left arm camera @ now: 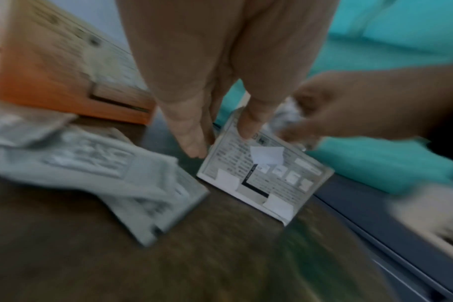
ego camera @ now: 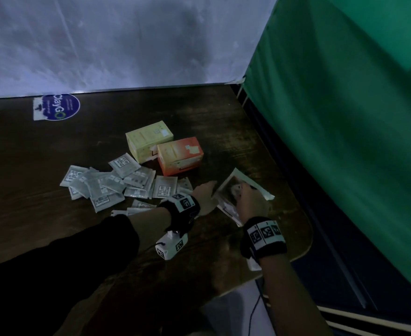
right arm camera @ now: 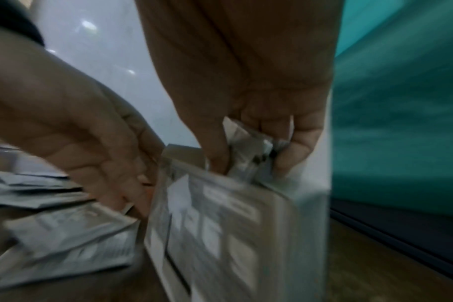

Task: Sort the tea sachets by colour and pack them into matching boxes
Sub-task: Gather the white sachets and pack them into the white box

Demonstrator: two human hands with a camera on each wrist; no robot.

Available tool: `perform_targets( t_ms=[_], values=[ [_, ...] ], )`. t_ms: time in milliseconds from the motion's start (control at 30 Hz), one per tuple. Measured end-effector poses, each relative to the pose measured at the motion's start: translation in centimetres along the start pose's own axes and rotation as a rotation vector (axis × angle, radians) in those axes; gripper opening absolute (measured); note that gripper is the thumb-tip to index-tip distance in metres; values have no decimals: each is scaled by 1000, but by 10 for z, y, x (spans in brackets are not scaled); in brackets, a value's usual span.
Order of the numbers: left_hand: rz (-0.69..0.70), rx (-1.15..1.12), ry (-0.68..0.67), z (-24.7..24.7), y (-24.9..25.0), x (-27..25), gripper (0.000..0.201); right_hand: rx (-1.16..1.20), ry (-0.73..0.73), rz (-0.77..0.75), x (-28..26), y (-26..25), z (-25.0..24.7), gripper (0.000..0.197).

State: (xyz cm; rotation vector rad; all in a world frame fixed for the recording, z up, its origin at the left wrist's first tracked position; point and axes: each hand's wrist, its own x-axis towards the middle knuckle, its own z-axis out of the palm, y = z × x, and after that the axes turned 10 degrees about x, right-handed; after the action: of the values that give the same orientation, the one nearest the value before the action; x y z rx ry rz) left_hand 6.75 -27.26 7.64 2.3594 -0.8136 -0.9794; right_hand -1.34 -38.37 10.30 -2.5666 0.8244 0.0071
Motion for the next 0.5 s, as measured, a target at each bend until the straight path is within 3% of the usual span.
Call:
perform_targets(
  t_ms=[167,333,433,500],
  values=[
    [66,32,-25,36,13,-4,58,-29,-133,183,14,-12,-4,41],
    [53,4,-31,57,13,3,80,184,-186,322,17,-17,1,40],
    [43,19,-26,59,12,1,81,365,-166,369,14,-14,-1,41],
    [60,12,-43,57,11,-2,73,487,-46,308,14,-5,9,47]
  ],
)
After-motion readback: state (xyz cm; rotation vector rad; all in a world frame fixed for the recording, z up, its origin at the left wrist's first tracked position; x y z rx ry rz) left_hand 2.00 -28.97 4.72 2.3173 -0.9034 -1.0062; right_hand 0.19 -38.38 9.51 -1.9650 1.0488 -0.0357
